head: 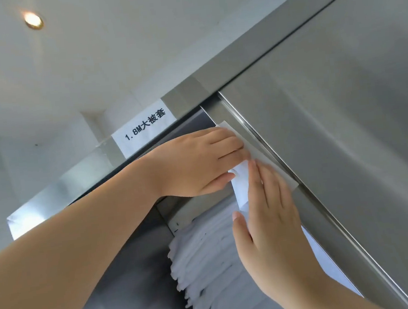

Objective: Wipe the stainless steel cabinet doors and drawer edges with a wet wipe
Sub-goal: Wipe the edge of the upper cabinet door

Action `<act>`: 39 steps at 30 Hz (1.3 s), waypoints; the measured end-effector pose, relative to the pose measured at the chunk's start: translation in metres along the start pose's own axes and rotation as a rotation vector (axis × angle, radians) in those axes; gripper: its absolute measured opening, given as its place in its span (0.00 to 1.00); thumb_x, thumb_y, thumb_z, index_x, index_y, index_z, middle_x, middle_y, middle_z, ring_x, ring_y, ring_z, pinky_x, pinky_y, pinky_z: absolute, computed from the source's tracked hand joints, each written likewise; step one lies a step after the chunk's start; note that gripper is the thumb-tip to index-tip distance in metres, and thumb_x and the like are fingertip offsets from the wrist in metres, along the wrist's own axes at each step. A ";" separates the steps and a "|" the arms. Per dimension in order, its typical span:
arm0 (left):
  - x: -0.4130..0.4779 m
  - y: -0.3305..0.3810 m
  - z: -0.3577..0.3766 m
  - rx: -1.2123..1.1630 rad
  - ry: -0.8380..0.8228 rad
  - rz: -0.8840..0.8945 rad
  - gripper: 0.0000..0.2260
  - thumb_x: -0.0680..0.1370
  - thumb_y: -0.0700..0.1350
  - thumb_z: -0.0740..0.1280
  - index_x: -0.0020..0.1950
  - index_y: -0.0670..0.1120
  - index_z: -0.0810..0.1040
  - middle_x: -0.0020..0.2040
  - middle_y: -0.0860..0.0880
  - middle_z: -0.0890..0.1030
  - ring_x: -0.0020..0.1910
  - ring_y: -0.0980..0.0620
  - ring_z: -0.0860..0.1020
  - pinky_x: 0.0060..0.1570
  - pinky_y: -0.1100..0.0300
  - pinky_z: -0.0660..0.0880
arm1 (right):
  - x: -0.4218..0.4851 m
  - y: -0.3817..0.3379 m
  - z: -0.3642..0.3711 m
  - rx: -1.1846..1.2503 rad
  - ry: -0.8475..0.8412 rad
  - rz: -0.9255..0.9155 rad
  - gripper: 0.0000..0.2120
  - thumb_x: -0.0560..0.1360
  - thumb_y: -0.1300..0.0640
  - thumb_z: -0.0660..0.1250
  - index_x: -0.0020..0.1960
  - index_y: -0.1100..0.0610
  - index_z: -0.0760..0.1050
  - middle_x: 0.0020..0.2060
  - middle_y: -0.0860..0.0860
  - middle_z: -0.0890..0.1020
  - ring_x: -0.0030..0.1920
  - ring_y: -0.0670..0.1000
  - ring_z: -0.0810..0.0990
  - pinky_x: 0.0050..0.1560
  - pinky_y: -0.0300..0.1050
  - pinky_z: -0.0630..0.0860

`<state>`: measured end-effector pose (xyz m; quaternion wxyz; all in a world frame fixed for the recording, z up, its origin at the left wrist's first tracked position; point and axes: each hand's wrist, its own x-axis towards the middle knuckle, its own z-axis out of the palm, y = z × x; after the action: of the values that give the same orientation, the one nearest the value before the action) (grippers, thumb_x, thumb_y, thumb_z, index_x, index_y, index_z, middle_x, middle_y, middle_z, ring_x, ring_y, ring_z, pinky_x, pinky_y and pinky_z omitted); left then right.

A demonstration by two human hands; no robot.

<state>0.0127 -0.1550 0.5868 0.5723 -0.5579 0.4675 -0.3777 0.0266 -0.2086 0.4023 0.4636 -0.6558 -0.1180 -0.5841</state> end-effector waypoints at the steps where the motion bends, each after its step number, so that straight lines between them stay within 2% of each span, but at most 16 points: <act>1: -0.002 -0.006 -0.001 0.011 0.002 -0.006 0.19 0.78 0.47 0.55 0.62 0.39 0.76 0.56 0.43 0.78 0.58 0.42 0.75 0.62 0.51 0.68 | 0.005 -0.003 0.001 -0.007 -0.005 -0.013 0.34 0.77 0.56 0.59 0.76 0.58 0.45 0.75 0.51 0.54 0.74 0.52 0.51 0.73 0.45 0.53; 7: -0.013 -0.035 -0.004 0.053 -0.016 -0.043 0.18 0.78 0.47 0.54 0.61 0.40 0.75 0.55 0.44 0.78 0.57 0.42 0.75 0.59 0.54 0.67 | 0.034 -0.013 0.002 -0.082 -0.070 -0.103 0.32 0.77 0.53 0.49 0.76 0.55 0.36 0.74 0.47 0.45 0.74 0.48 0.42 0.73 0.41 0.49; 13: -0.021 -0.041 -0.005 0.086 -0.038 -0.065 0.17 0.77 0.47 0.54 0.58 0.41 0.76 0.53 0.43 0.78 0.54 0.42 0.76 0.50 0.54 0.75 | 0.045 -0.020 0.004 -0.098 -0.083 -0.132 0.32 0.77 0.56 0.51 0.76 0.56 0.39 0.75 0.49 0.48 0.74 0.50 0.45 0.74 0.42 0.49; 17: -0.025 -0.035 -0.002 0.093 -0.019 -0.043 0.17 0.77 0.46 0.54 0.59 0.40 0.76 0.53 0.42 0.78 0.54 0.41 0.76 0.56 0.52 0.73 | 0.038 -0.016 0.005 -0.132 -0.101 -0.163 0.32 0.79 0.55 0.50 0.76 0.56 0.35 0.75 0.49 0.45 0.74 0.49 0.43 0.74 0.42 0.48; 20: -0.025 -0.028 0.000 0.093 -0.005 0.017 0.16 0.78 0.46 0.56 0.58 0.40 0.76 0.53 0.42 0.78 0.54 0.41 0.76 0.58 0.51 0.70 | 0.025 -0.016 0.003 -0.100 -0.104 -0.146 0.32 0.79 0.55 0.51 0.76 0.55 0.38 0.74 0.48 0.48 0.74 0.48 0.45 0.73 0.41 0.49; 24: -0.022 -0.008 0.003 0.034 0.011 0.061 0.15 0.78 0.45 0.56 0.57 0.40 0.77 0.52 0.42 0.78 0.53 0.41 0.76 0.57 0.49 0.72 | -0.001 -0.015 -0.001 -0.048 -0.100 -0.111 0.31 0.79 0.55 0.52 0.76 0.53 0.40 0.73 0.46 0.50 0.73 0.46 0.47 0.71 0.37 0.51; 29: -0.018 0.025 0.006 0.006 0.038 0.112 0.16 0.77 0.45 0.54 0.57 0.40 0.77 0.51 0.42 0.78 0.50 0.41 0.76 0.55 0.48 0.74 | -0.039 -0.006 -0.008 0.000 -0.109 -0.050 0.31 0.78 0.55 0.53 0.76 0.52 0.42 0.73 0.45 0.51 0.72 0.45 0.49 0.71 0.38 0.54; 34: -0.009 0.075 0.013 -0.113 0.063 0.191 0.18 0.78 0.46 0.53 0.57 0.40 0.77 0.50 0.43 0.78 0.49 0.41 0.76 0.54 0.48 0.73 | -0.093 0.010 -0.011 0.118 -0.051 0.074 0.30 0.76 0.46 0.46 0.76 0.52 0.48 0.73 0.44 0.57 0.71 0.41 0.54 0.70 0.38 0.56; 39: 0.004 0.138 0.025 -0.198 0.118 0.276 0.18 0.78 0.46 0.52 0.55 0.40 0.78 0.47 0.44 0.78 0.46 0.42 0.76 0.49 0.49 0.74 | -0.156 0.035 -0.019 0.094 -0.055 0.165 0.30 0.76 0.46 0.47 0.76 0.53 0.49 0.73 0.46 0.59 0.72 0.43 0.55 0.70 0.41 0.59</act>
<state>0.0254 -0.1387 0.4477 0.5325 -0.5190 0.6073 -0.2796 -0.0067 -0.1808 0.2470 0.5371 -0.6565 -0.1035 -0.5194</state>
